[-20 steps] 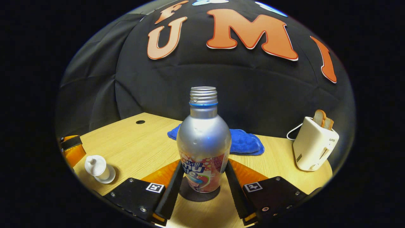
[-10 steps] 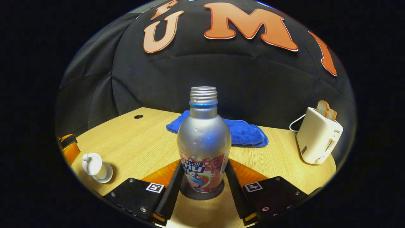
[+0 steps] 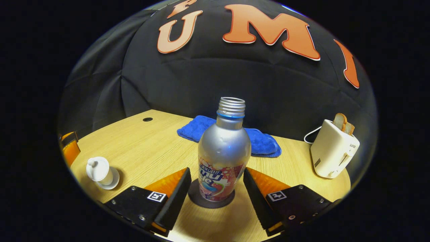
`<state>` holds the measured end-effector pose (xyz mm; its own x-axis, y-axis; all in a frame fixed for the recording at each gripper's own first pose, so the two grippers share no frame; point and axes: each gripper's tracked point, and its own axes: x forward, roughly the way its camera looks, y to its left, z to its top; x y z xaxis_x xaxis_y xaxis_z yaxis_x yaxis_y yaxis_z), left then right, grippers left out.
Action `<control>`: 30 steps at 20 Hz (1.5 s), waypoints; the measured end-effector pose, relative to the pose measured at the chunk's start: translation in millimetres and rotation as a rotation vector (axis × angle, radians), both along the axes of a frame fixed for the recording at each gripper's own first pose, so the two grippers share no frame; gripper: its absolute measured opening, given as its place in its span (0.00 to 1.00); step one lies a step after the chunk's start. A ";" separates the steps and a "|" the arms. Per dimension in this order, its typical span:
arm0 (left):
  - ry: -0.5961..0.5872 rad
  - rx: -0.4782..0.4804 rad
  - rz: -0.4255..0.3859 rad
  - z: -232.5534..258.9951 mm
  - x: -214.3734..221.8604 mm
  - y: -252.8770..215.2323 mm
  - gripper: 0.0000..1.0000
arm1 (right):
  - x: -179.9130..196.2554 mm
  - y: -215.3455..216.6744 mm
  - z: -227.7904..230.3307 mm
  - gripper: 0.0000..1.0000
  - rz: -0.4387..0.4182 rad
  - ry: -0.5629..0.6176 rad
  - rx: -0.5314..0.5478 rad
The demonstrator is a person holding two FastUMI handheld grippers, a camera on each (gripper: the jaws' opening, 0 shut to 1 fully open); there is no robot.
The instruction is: Open the teacup lid with one hand, grasp the water bottle and pour water into the teacup with the other hand; after pouring, place the water bottle on the coaster and then close the teacup lid.
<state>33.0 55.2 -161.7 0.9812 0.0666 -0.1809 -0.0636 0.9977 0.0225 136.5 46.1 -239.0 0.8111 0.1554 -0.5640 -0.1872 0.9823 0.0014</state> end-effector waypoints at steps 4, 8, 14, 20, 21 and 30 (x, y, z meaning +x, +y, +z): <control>-0.038 -0.002 0.014 20.0 -4.9 -3.0 0.75 | -14.3 -10.9 24.0 0.97 -0.002 -0.040 0.002; -0.075 0.011 0.022 40.7 -10.6 -12.4 0.93 | -28.1 -34.1 62.0 0.98 -0.025 -0.129 -0.016; -0.131 0.017 0.018 76.4 -16.7 -30.8 0.94 | -52.9 -60.9 134.0 0.98 -0.052 -0.292 -0.007; -0.199 0.021 0.010 115.8 -27.8 -47.0 0.96 | -82.1 -88.5 190.2 0.97 -0.099 -0.416 0.009; -0.211 0.022 0.008 121.4 -29.2 -48.7 0.96 | -87.5 -93.9 196.1 0.97 -0.109 -0.430 0.006; -0.265 0.042 -0.007 158.3 -43.6 -65.2 0.99 | -132.0 -115.2 239.1 0.97 -0.167 -0.535 -0.018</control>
<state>-10.6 -10.0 -3.4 0.9945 0.0614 0.0851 -0.0655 0.9967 0.0473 4.4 -69.1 0.1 0.9976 -0.0054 -0.0685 0.0008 0.9977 -0.0682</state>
